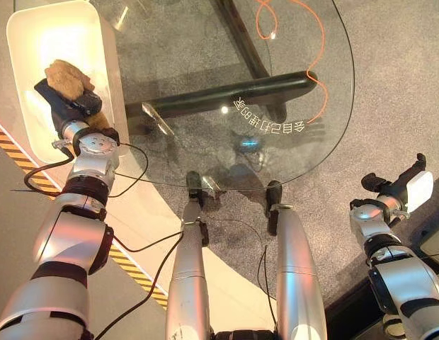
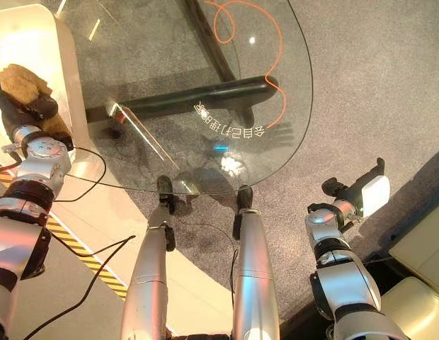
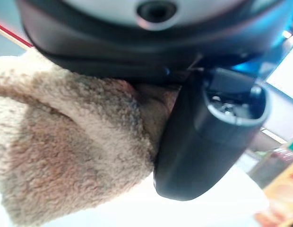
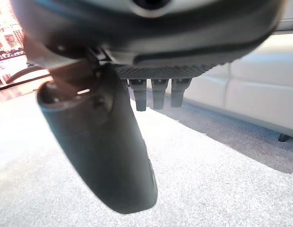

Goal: Wipe the table with a cloth and put it in the basket.

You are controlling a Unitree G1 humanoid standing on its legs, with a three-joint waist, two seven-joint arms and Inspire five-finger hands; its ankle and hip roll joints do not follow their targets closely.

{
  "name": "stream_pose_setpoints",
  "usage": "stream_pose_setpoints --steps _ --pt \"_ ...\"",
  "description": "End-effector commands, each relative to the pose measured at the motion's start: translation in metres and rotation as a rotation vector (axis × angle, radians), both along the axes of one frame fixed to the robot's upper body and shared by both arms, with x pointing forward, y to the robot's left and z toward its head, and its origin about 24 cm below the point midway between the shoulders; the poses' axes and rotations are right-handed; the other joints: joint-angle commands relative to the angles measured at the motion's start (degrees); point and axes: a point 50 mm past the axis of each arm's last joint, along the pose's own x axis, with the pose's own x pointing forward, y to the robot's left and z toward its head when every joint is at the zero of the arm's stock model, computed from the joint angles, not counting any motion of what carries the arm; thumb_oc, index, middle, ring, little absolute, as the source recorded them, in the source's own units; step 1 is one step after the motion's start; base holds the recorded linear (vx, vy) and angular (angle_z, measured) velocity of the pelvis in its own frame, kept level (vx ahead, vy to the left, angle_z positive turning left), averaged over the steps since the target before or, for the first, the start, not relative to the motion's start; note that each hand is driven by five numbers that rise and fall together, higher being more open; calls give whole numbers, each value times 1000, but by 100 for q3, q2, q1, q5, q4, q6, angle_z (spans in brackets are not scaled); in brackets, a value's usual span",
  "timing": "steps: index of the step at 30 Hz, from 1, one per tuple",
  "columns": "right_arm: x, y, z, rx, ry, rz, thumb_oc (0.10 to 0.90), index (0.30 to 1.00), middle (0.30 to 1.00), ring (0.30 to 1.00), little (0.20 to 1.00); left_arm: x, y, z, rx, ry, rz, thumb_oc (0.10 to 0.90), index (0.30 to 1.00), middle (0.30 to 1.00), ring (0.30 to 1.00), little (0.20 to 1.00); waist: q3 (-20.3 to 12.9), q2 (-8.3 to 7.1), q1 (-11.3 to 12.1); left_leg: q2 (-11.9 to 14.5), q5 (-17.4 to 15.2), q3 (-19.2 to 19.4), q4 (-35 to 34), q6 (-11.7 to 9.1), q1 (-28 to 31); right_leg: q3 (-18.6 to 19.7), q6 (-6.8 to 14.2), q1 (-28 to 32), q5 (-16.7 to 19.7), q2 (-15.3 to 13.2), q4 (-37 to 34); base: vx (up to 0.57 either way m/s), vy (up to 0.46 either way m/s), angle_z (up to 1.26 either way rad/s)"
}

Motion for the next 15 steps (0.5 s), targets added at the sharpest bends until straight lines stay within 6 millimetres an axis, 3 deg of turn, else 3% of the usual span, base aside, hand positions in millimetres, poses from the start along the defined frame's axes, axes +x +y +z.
stream_pose_setpoints --steps 1,15 --pt "-12 -30 16 -68 -30 -93 800 900 900 900 900 -20 41 57 48 -138 166 100 300 300 300 200 -147 -105 57 -460 -1042 485 823 648 87 -15 -66 289 749 525 -1271 0 0 0" --pt "-10 -33 24 -92 -44 -88 800 900 900 900 900 -22 47 61 121 -73 189 100 300 300 300 200 -147 -166 53 -452 -1000 472 693 617 -11 -25 -28 238 853 536 -1510 -5 10 0"
